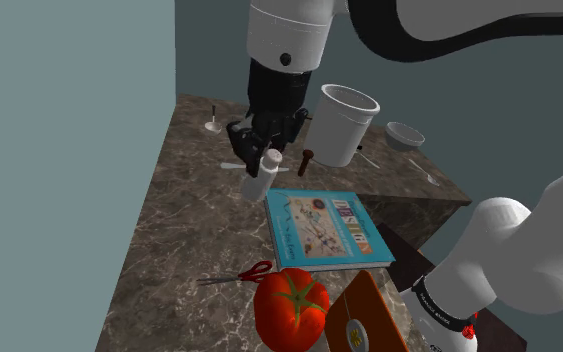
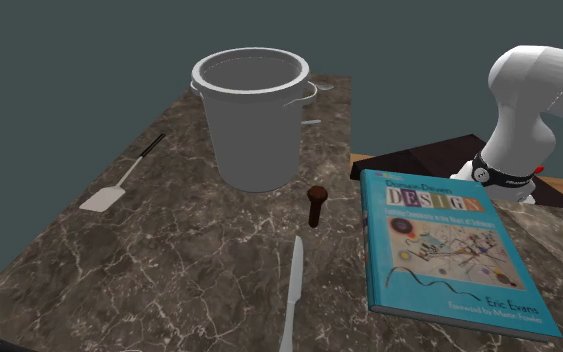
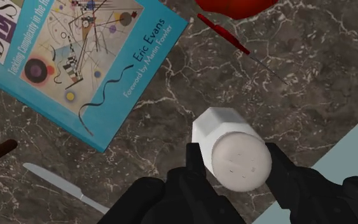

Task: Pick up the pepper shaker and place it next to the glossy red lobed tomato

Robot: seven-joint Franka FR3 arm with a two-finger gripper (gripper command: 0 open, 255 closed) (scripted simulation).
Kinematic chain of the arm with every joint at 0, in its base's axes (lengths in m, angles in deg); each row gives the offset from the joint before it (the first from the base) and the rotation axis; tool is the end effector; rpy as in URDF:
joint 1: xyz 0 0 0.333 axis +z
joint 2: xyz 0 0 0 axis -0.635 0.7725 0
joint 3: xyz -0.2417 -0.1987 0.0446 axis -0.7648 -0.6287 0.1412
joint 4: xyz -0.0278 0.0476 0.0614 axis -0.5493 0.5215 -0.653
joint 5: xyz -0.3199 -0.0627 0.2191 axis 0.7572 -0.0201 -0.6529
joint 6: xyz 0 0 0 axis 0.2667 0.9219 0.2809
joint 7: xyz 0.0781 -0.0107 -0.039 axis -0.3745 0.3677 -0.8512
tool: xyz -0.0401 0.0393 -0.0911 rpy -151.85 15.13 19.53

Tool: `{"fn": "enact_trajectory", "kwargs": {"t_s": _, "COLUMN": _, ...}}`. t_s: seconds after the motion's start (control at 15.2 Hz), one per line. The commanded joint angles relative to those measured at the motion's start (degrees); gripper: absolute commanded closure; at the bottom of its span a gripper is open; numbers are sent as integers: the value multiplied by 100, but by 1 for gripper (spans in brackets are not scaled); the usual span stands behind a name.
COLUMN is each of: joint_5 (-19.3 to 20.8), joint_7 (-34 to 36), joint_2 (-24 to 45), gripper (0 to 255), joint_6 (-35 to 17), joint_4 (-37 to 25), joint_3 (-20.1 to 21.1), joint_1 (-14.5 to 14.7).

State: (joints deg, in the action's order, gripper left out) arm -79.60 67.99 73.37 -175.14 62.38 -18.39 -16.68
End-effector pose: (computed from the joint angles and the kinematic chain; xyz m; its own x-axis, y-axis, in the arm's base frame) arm 0.3543 0.3721 0.5377 0.9951 0.0969 0.0177 0.0947 -0.9906 0.0984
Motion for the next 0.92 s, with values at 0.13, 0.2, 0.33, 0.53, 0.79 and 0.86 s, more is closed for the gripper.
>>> {"fn": "enact_trajectory", "kwargs": {"t_s": 0.13, "joint_5": -104, "joint_7": 510, "joint_2": -81, "gripper": 255, "joint_6": 41, "joint_4": 59, "joint_3": 301, "joint_1": 233}}
{"fn": "enact_trajectory", "kwargs": {"t_s": 0.2, "joint_5": -121, "joint_7": 648, "joint_2": -73, "gripper": 255, "joint_6": 57, "joint_4": 41, "joint_3": 383, "joint_1": 293}}
{"fn": "enact_trajectory", "kwargs": {"t_s": 0.33, "joint_5": -146, "joint_7": 930, "joint_2": -37, "gripper": 255, "joint_6": 89, "joint_4": -13, "joint_3": 553, "joint_1": 410}}
{"fn": "enact_trajectory", "kwargs": {"t_s": 0.53, "joint_5": -157, "joint_7": 1370, "joint_2": 69, "gripper": 255, "joint_6": 141, "joint_4": -142, "joint_3": 817, "joint_1": 584}}
{"fn": "enact_trajectory", "kwargs": {"t_s": 0.79, "joint_5": -103, "joint_7": 1995, "joint_2": 315, "gripper": 255, "joint_6": 219, "joint_4": -408, "joint_3": 1178, "joint_1": 824}}
{"fn": "enact_trajectory", "kwargs": {"t_s": 0.86, "joint_5": -75, "joint_7": 2159, "joint_2": 397, "gripper": 255, "joint_6": 240, "joint_4": -491, "joint_3": 1269, "joint_1": 887}}
